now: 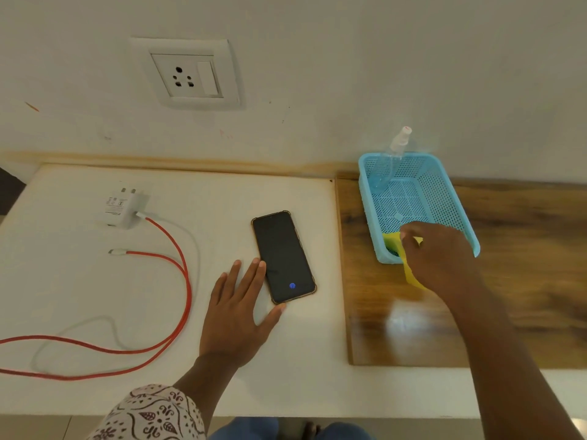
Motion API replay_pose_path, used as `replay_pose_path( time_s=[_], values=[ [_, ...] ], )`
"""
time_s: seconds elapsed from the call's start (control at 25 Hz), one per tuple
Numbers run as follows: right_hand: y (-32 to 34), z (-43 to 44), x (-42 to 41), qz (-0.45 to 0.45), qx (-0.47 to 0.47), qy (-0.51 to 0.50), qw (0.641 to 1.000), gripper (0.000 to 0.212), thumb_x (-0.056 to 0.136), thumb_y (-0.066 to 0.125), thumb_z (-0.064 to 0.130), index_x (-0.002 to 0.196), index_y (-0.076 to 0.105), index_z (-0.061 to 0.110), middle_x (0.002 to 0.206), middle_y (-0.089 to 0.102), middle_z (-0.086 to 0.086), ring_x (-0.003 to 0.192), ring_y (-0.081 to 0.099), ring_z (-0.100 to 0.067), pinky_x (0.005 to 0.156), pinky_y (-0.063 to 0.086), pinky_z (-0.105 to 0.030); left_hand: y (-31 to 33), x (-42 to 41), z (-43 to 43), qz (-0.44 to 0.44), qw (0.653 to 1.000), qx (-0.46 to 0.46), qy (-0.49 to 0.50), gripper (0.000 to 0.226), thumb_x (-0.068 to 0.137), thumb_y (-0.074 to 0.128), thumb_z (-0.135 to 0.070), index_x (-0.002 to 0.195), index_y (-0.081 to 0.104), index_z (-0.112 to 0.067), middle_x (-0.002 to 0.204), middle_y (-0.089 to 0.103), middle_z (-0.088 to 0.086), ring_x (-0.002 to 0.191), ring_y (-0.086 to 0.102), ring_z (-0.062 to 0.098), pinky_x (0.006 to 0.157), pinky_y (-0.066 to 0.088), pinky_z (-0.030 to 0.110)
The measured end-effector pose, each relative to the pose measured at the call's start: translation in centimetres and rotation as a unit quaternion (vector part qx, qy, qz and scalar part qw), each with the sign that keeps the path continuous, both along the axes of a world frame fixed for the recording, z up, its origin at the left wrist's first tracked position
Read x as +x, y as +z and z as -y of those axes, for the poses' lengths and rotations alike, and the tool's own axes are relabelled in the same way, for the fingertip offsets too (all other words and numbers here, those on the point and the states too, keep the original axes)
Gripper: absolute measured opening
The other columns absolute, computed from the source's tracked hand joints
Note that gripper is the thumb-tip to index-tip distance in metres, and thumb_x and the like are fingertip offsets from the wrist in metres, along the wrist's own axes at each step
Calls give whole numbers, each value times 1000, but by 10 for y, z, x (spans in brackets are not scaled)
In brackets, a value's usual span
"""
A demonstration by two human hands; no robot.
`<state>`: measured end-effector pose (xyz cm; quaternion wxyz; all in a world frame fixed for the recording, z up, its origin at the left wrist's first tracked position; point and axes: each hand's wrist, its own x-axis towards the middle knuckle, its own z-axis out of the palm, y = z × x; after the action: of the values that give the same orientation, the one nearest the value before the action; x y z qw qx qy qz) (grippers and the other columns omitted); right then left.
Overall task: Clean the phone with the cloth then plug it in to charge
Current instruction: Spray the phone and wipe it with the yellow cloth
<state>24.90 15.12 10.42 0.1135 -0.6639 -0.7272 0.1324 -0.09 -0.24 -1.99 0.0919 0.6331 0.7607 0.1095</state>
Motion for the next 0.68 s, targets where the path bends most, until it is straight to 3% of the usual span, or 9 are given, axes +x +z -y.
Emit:
replay_pose_path(
  time_s=[0.12,0.2,0.28,0.4,0.68],
  values=[
    [-20,6,4,61,109,19,992,22,90,53,32,89,71,18,90,72,-8,97,58,-31,93,31,-46,2,0,0,4,1000,5,-1,76,88,21,-69,148,18,-23,154,16,-7,144,9,19,115,12,40],
    [-36,6,5,69,162,48,983,38,95,41,36,79,69,16,81,73,-3,90,62,-27,98,30,-48,3,0,0,0,1000,6,-4,76,87,20,-69,148,18,-22,154,17,-6,144,9,19,115,11,40],
    [-48,6,5,88,231,51,968,51,98,30,35,70,65,13,67,70,-4,72,62,-26,89,37,-44,3,1,1,-1,1000,5,-4,76,87,20,-69,148,18,-22,154,18,-6,144,9,19,115,11,40],
    [-57,4,3,103,293,20,950,53,99,29,31,61,60,11,55,64,-4,57,55,-25,71,34,-39,3,0,0,-1,1000,6,-2,77,87,22,-68,148,19,-21,154,20,-5,145,10,20,116,14,40],
    [-56,6,-23,110,281,0,953,47,97,37,29,61,60,11,55,64,-5,56,53,-23,67,36,-38,2,1,1,9,1000,3,-2,77,87,20,-69,148,15,-22,153,11,-10,145,6,16,116,12,40]
  ],
)
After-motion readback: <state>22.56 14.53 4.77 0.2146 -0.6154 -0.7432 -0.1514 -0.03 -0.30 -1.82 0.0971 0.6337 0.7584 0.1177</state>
